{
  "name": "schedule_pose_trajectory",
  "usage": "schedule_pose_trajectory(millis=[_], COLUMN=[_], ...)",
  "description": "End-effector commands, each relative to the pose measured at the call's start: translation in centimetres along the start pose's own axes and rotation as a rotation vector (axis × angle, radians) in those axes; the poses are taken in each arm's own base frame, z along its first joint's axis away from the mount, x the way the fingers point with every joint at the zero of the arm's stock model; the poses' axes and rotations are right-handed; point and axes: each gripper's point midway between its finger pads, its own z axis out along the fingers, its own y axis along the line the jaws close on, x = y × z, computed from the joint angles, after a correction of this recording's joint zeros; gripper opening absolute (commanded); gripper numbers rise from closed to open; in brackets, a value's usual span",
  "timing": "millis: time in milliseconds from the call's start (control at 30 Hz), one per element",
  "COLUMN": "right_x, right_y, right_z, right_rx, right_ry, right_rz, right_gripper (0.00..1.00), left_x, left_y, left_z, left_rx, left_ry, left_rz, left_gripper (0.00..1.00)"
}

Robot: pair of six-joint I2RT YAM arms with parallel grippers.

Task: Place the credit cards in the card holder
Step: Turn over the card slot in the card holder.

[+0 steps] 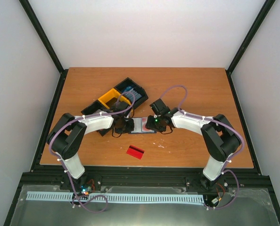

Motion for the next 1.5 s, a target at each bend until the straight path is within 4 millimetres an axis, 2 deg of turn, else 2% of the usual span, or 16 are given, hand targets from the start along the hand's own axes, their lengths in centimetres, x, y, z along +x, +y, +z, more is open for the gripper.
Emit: schedule_pose_trajectory(millis=[0, 400, 733, 833, 1100, 1333, 1467], right_x=[0.2, 0.0, -0.7, -0.6, -1.0, -1.8, -1.7], right_y=[-0.7, 1.0, 4.4, 4.7, 3.2, 2.2, 2.0], right_z=[0.7, 0.9, 0.1, 0.5, 1.6, 1.0, 0.8], right_rx=[0.026, -0.063, -0.251, -0.265, -0.166, -0.071, -0.065], right_ry=[0.021, 0.023, -0.016, -0.003, 0.000, -0.022, -0.013], right_rz=[0.008, -0.005, -0.035, -0.040, -0.065, -0.102, -0.119], right_gripper=[0.45, 0.43, 0.41, 0.40, 0.27, 0.04, 0.03], left_x=[0.4, 0.5, 0.5, 0.4, 0.4, 0.4, 0.2], left_y=[0.2, 0.2, 0.3, 0.2, 0.2, 0.2, 0.1], left_z=[0.4, 0.3, 0.2, 0.2, 0.2, 0.1, 0.1], left_rx=[-0.001, 0.001, -0.004, -0.004, -0.003, -0.006, -0.004], left_ry=[0.023, 0.023, 0.019, 0.019, 0.020, 0.018, 0.015], left_rz=[-0.008, -0.011, -0.014, -0.013, -0.014, -0.013, -0.011], left_gripper=[0.01, 0.01, 0.01, 0.01, 0.01, 0.01, 0.01])
